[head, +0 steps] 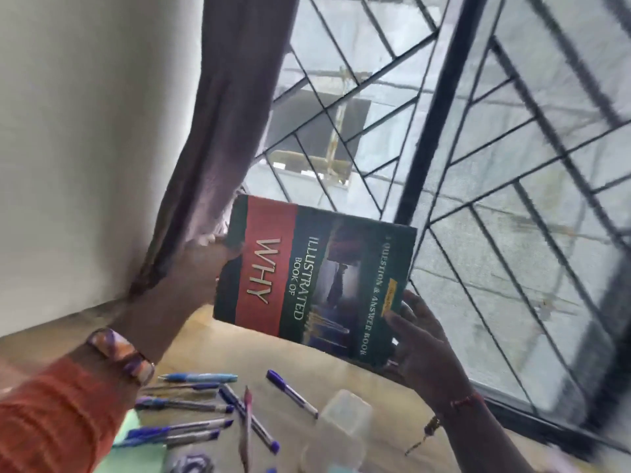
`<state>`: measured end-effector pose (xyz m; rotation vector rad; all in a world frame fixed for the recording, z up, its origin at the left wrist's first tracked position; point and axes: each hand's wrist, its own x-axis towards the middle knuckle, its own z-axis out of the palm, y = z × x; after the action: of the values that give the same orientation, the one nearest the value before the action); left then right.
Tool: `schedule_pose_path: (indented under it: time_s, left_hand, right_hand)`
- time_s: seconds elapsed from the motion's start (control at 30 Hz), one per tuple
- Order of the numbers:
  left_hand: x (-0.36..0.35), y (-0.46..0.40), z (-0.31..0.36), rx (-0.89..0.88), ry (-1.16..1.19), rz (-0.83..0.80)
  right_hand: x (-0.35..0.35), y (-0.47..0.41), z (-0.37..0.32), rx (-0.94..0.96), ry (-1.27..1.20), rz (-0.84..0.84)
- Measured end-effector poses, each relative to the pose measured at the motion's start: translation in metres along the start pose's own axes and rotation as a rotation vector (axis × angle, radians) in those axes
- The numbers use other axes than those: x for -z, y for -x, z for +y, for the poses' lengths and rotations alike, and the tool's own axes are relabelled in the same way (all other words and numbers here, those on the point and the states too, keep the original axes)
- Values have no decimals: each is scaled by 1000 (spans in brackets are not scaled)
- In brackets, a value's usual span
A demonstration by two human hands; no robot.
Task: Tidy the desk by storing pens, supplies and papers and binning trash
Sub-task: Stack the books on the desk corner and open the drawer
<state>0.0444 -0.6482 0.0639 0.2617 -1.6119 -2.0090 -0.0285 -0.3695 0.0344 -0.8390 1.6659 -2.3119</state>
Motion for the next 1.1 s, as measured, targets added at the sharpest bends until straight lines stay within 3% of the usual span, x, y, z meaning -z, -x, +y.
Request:
schedule_pose_path:
  time_s: [0.17, 0.53, 0.63, 0.8, 0.93, 1.1]
  left_hand:
    - [-109, 82, 13, -135, 1, -244]
    - [-363, 277, -24, -200, -140, -639]
    - [-407, 331, -45, -223, -206, -673]
    - [-436, 395, -131, -178, -356, -889]
    - [-438, 401, -205, 25, -415, -833]
    - [-452, 401, -243, 204, -406, -675]
  right_hand:
    - [74, 119, -68, 80, 66, 132]
    - [193, 402, -171, 242, -3, 809]
    - [214, 447, -183, 241, -59, 983]
    - [239, 487, -182, 146, -197, 1237]
    - [258, 495, -168, 48, -329, 1325]
    - [285, 463, -146, -79, -457, 1297]
